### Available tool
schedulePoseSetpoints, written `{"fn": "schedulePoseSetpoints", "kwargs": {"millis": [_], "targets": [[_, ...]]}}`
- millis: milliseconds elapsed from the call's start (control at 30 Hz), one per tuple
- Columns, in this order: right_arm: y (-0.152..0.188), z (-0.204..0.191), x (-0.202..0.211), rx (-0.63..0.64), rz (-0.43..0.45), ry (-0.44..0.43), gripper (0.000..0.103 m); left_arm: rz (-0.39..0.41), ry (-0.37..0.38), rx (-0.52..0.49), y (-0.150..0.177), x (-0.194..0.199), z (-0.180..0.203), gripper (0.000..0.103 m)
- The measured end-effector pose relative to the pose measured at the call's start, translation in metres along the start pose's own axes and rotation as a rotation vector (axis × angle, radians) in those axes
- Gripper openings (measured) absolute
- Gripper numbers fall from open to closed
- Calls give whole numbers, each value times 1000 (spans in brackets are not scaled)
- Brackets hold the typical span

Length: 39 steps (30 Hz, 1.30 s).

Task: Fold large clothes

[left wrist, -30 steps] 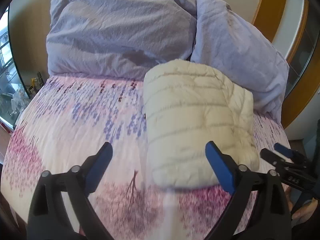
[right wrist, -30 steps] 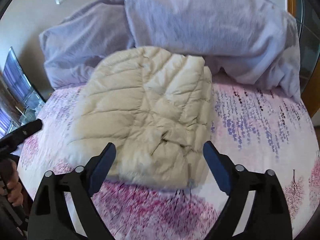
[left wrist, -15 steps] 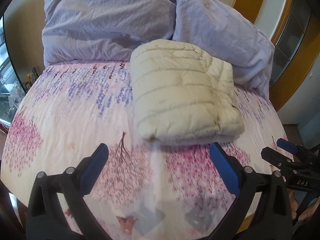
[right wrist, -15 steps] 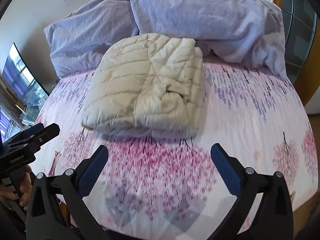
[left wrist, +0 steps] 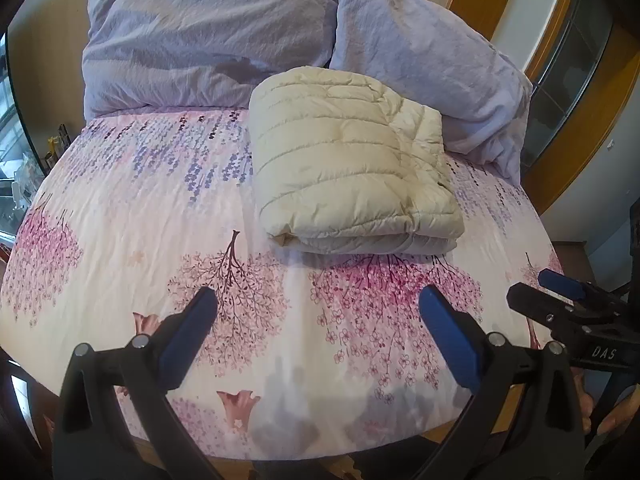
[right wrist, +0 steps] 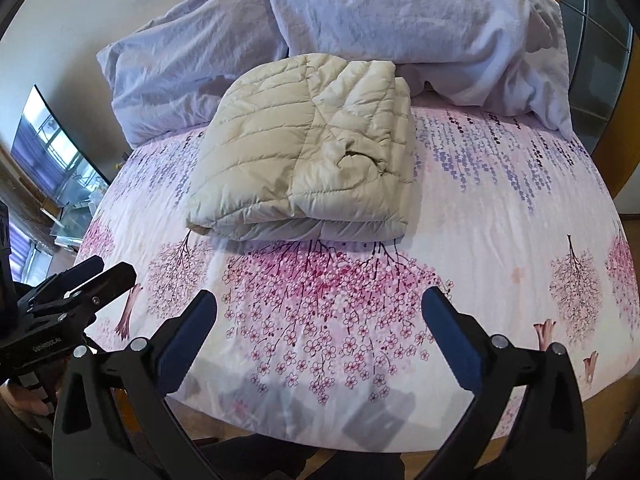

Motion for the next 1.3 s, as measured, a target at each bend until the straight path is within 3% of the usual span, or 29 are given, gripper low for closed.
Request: {"fn": "schedulePoseSetpoints", "kwargs": {"millis": [1300], "targets": [[10,-1,1,-40,1,-40,102,6,64,4,11,3,7,101]]}}
Point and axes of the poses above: each gripper's, at about its wrist camera, not at the fingertips, and x roughly against the way its jaws point, z to its right, y to its underside, the point moved 4 cm from there along -x, roughly the way its jaws point, and after that the axes turned 13 degrees about -z, right-handed, at the moved point
